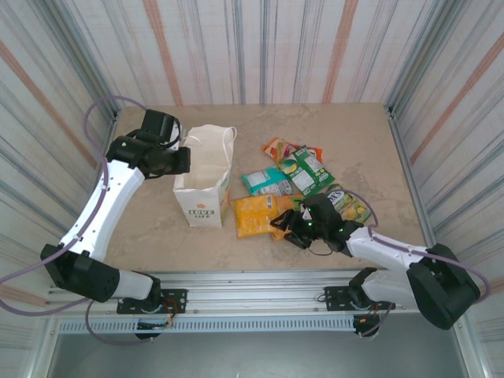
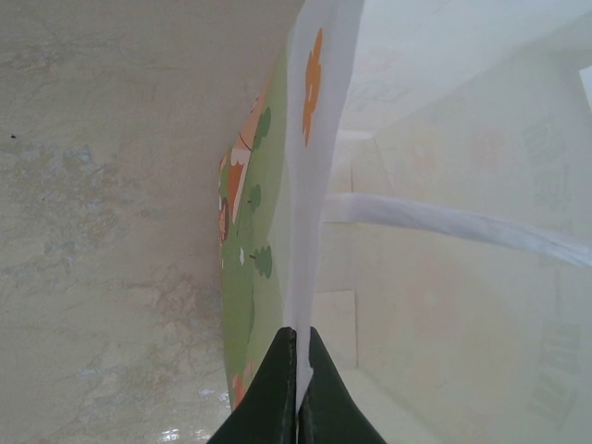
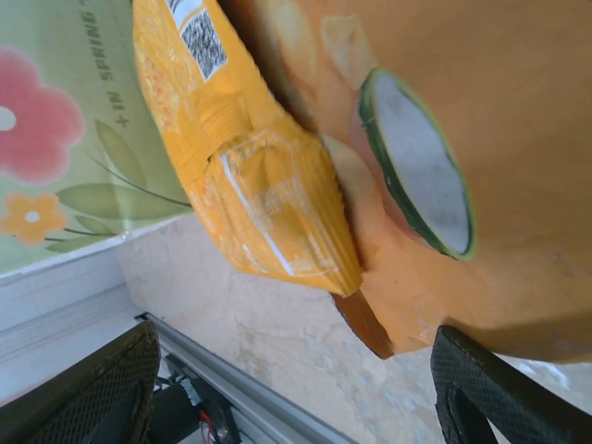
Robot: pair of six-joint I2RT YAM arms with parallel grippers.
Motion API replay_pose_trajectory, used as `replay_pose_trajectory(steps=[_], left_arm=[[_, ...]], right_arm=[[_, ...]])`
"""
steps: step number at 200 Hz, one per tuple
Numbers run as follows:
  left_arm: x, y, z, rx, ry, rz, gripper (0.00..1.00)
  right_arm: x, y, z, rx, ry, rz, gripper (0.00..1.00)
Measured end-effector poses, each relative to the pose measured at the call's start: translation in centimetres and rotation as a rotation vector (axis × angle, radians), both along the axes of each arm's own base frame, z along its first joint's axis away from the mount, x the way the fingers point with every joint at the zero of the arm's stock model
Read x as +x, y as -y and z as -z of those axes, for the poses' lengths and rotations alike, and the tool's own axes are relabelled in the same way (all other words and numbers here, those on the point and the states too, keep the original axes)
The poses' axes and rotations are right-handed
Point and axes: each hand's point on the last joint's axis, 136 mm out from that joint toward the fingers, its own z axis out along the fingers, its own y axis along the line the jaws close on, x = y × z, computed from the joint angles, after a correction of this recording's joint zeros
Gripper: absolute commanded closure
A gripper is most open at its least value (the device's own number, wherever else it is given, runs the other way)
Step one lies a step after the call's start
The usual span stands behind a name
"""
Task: Place the snacks into the paper bag
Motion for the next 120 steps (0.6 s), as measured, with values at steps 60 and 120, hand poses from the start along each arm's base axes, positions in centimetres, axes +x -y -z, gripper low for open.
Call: replay_pose_trajectory(steps=[60,120], left_arm=[[0.0,0.0,0.0,-0.001,-0.001,0.001,1.0],[0.0,0.1,0.0,-0.003,-0.001,0.002,1.0]], right_arm=[[-1.1,3.7,2.6,-0.064,-0.123,0.106,0.21],[1.8,7.2,3.0,-0.131,-0.108,0.178,0.21]])
